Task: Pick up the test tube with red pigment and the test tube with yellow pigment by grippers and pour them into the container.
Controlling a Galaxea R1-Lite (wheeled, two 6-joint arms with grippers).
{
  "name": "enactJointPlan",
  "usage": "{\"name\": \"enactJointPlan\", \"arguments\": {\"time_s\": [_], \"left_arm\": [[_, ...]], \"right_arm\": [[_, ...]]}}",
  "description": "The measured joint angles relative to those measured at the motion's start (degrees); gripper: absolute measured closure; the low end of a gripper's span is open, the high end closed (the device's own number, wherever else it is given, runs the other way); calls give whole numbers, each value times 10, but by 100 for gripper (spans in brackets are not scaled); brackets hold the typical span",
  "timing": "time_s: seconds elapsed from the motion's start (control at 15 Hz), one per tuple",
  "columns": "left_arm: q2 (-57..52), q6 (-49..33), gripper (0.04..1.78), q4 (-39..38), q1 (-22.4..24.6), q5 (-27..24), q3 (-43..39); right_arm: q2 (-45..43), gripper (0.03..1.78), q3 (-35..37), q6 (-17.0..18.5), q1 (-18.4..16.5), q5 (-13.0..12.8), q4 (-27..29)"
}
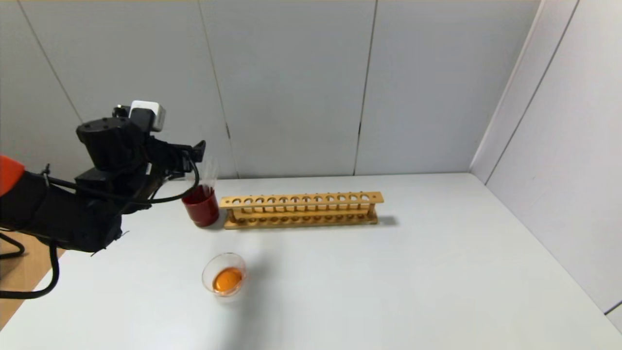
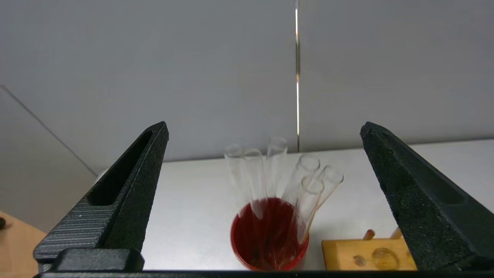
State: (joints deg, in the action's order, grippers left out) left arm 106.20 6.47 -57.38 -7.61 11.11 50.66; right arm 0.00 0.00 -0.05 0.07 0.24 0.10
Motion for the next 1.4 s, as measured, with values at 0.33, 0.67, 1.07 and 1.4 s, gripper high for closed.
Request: {"name": "enactJointPlan", "arguments": {"time_s": [0.33,0.67,1.07,1.4], "left_arm": [[-193,10,7,119,-1,64,-25],[-441,33,7,181,-1,110,-157],[-744,37,7,399,15,187,-239],[-912,28,7,444,59,150,-316]], "right_arm": [[0,6,0,0,0,0,0],[0,6,0,0,0,0,0],[0,6,0,0,0,0,0],[0,6,0,0,0,0,0]]}}
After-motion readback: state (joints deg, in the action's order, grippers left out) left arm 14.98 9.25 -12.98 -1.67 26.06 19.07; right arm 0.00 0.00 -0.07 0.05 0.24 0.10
